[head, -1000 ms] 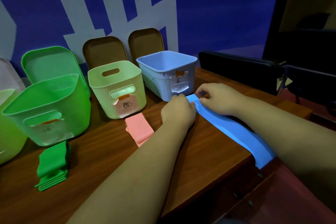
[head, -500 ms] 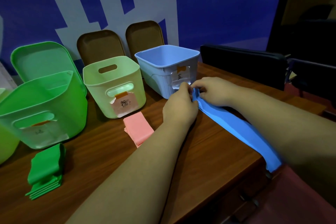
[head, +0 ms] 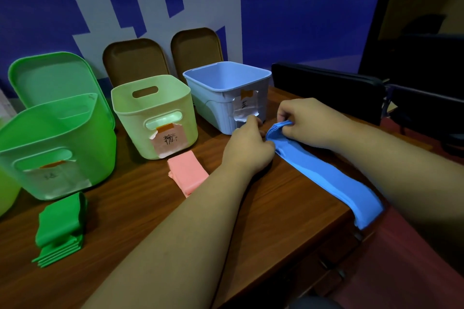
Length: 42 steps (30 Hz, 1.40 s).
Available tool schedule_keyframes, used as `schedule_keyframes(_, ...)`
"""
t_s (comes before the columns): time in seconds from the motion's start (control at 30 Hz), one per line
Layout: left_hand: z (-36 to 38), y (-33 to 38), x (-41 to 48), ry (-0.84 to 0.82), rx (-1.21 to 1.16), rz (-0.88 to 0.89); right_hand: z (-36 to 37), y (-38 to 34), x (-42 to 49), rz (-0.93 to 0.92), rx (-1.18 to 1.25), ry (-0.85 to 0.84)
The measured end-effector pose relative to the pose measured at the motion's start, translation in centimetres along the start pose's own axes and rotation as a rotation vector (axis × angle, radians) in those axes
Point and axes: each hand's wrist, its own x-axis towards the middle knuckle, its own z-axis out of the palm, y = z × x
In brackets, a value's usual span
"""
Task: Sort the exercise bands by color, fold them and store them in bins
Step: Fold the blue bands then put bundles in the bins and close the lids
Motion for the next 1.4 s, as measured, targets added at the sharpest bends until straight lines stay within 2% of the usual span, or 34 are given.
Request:
schedule_keyframes(0.27,-0.4,0.8,-1.0,-0.115,-0.026,0.129,-1.4,0.4,-6.4,-0.06,-0.038,-0.004)
schedule_keyframes(0.53,-0.9,1.0,-2.2,-0.136,-0.062,0.193,-0.9,1.8,-9.2,-0.031,-0.079,-0.079)
schedule_keyframes(1.03,-0.9,1.0,-2.2,-0.135,-0.101,0.142,-0.8,2.0,-10.0,-0.047,0.002,0.0)
schedule_keyframes(1.17,-0.8,1.0,-2.1,-0.143,-0.095,0.139,-0.4,2.5,-10.3,-0.09,-0.014,-0.045)
schedule_keyframes(1.3,-0.7,1.0,-2.1,-0.117,-0.088,0.15,-0.9,2.7,-10.1,-0.075,0.106,-0.08)
schedule_keyframes(1.4,-0.7,0.9,-2.1,-0.101,-0.108,0.113,-1.0,2.6,-8.7,-0.033,0.162,-0.028)
